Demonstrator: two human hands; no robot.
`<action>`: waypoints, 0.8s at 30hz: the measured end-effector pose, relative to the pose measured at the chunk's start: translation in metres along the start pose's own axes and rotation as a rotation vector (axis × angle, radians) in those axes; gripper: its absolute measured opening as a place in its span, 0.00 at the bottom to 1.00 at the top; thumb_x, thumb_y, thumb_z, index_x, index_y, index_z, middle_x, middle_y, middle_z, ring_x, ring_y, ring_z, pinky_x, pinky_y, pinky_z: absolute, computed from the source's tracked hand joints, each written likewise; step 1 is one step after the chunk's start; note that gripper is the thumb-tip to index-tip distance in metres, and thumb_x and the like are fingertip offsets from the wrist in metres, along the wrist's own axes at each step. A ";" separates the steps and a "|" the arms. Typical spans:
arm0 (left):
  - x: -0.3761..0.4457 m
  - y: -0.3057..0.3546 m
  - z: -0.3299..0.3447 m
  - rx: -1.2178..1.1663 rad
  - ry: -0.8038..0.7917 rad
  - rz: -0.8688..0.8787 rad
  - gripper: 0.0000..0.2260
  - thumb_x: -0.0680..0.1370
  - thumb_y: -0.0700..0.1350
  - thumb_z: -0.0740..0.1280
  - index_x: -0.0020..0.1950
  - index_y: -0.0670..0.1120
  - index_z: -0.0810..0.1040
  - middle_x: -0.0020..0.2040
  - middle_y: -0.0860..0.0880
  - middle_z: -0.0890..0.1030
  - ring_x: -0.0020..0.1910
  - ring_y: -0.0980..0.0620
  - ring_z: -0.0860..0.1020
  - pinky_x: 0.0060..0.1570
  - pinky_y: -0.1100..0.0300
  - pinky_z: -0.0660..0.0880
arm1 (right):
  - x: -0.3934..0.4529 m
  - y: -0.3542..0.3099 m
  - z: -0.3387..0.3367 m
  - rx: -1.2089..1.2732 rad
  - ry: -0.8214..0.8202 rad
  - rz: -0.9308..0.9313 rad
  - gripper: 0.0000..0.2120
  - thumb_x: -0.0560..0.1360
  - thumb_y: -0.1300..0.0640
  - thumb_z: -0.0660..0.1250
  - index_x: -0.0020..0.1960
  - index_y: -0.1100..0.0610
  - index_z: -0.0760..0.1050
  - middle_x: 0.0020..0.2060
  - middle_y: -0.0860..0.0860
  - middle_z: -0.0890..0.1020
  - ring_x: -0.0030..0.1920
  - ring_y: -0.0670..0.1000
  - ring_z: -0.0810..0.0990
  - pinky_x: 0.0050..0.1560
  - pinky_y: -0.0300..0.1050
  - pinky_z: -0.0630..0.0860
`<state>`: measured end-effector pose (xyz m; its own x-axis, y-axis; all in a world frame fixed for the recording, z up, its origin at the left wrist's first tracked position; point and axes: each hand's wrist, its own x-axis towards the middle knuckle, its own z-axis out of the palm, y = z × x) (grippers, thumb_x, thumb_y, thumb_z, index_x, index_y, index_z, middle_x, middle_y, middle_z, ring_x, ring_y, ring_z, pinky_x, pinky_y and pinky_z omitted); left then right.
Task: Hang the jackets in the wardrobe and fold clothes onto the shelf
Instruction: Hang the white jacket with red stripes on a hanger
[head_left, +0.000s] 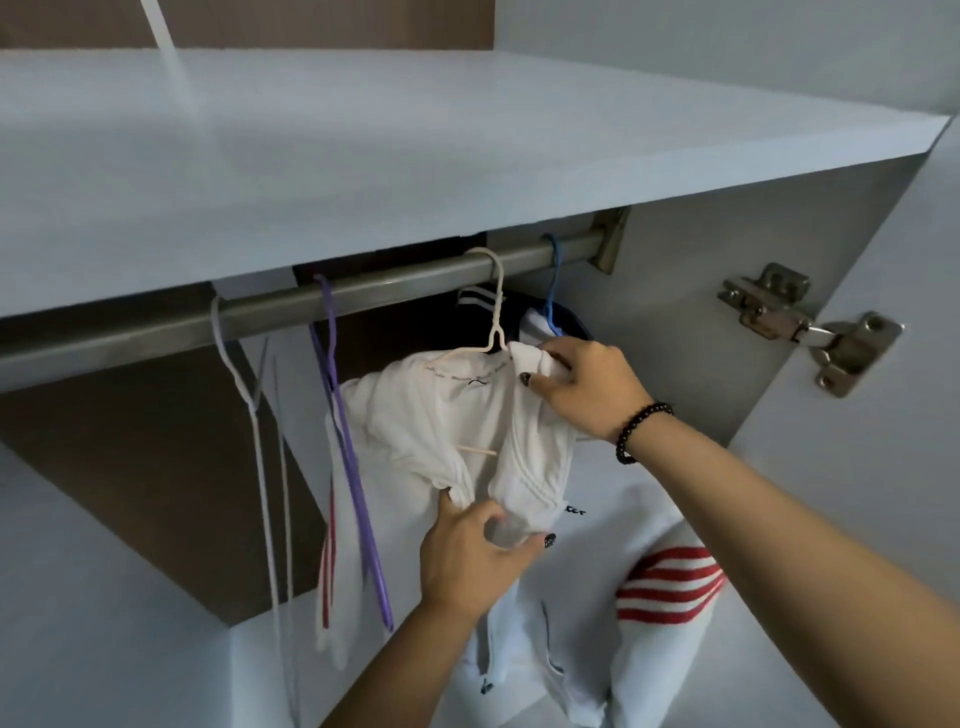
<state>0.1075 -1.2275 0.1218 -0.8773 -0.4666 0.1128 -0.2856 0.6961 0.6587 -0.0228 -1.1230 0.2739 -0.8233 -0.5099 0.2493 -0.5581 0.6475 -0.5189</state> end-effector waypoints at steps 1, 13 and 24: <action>0.002 0.002 0.005 0.005 -0.007 -0.003 0.25 0.58 0.73 0.70 0.39 0.54 0.76 0.43 0.54 0.69 0.37 0.52 0.76 0.39 0.60 0.75 | -0.001 0.002 -0.001 0.009 0.006 -0.010 0.07 0.74 0.52 0.69 0.47 0.55 0.78 0.35 0.48 0.78 0.38 0.49 0.75 0.39 0.42 0.69; -0.011 0.005 0.022 -0.159 -0.054 0.006 0.10 0.78 0.47 0.67 0.41 0.43 0.71 0.43 0.44 0.72 0.43 0.42 0.74 0.40 0.57 0.67 | -0.044 0.022 -0.002 0.052 0.250 -0.094 0.15 0.71 0.66 0.68 0.58 0.63 0.77 0.55 0.57 0.77 0.56 0.55 0.76 0.59 0.36 0.68; -0.072 0.025 -0.023 -0.403 -0.001 -0.089 0.08 0.81 0.45 0.62 0.43 0.47 0.75 0.35 0.48 0.80 0.34 0.58 0.77 0.38 0.60 0.74 | -0.193 0.039 0.081 0.422 -0.310 0.093 0.19 0.73 0.54 0.71 0.61 0.53 0.70 0.58 0.46 0.71 0.59 0.46 0.72 0.61 0.35 0.68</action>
<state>0.1724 -1.1893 0.1470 -0.8566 -0.5143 0.0415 -0.1863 0.3833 0.9046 0.1228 -1.0457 0.1392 -0.7627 -0.6459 -0.0339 -0.3415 0.4466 -0.8270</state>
